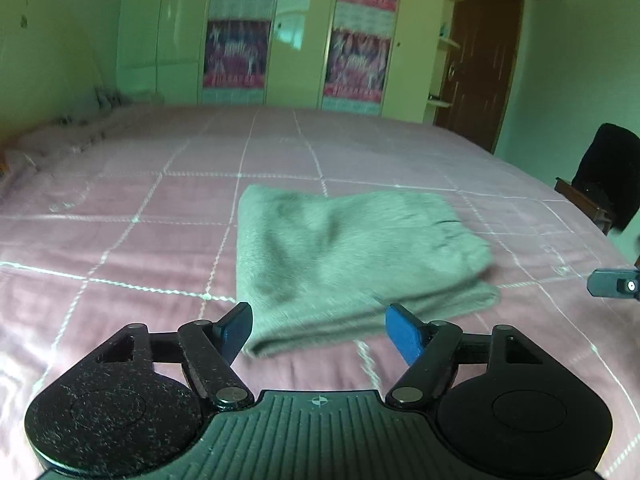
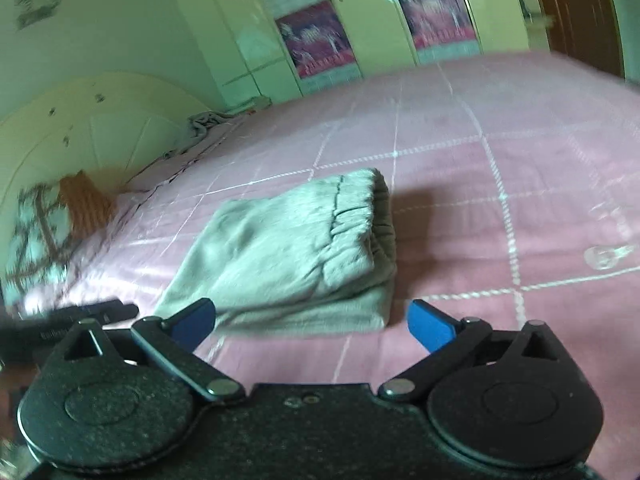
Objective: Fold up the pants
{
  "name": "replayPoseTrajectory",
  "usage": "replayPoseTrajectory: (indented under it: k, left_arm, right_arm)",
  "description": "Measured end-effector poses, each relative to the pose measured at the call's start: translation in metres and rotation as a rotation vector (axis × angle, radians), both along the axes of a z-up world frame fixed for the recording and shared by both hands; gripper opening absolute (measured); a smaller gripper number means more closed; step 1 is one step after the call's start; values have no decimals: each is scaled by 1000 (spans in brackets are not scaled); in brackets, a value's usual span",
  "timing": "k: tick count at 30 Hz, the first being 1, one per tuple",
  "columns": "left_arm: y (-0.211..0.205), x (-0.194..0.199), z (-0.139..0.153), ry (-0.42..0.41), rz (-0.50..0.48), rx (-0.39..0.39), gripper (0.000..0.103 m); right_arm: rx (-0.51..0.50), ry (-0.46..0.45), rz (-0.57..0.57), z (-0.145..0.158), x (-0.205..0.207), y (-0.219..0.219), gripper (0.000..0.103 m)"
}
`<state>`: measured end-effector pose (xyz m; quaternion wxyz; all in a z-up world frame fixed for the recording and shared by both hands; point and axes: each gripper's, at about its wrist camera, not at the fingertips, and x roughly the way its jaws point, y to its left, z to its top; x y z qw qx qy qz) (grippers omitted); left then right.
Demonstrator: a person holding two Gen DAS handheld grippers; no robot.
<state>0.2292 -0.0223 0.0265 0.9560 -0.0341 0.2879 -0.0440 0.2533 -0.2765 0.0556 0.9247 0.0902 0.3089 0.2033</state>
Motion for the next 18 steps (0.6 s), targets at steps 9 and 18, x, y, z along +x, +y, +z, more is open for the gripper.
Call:
replayPoseTrajectory:
  k: [9,18]
  left_arm:
    - [-7,-115,29,-71,-3,23,79]
    - [-13,-198,-7,-146,1,69,89]
  right_arm:
    - [-173,-253,-59,8,-123,0,103]
    - [-204,-320,-178,-20,-187,-8,103]
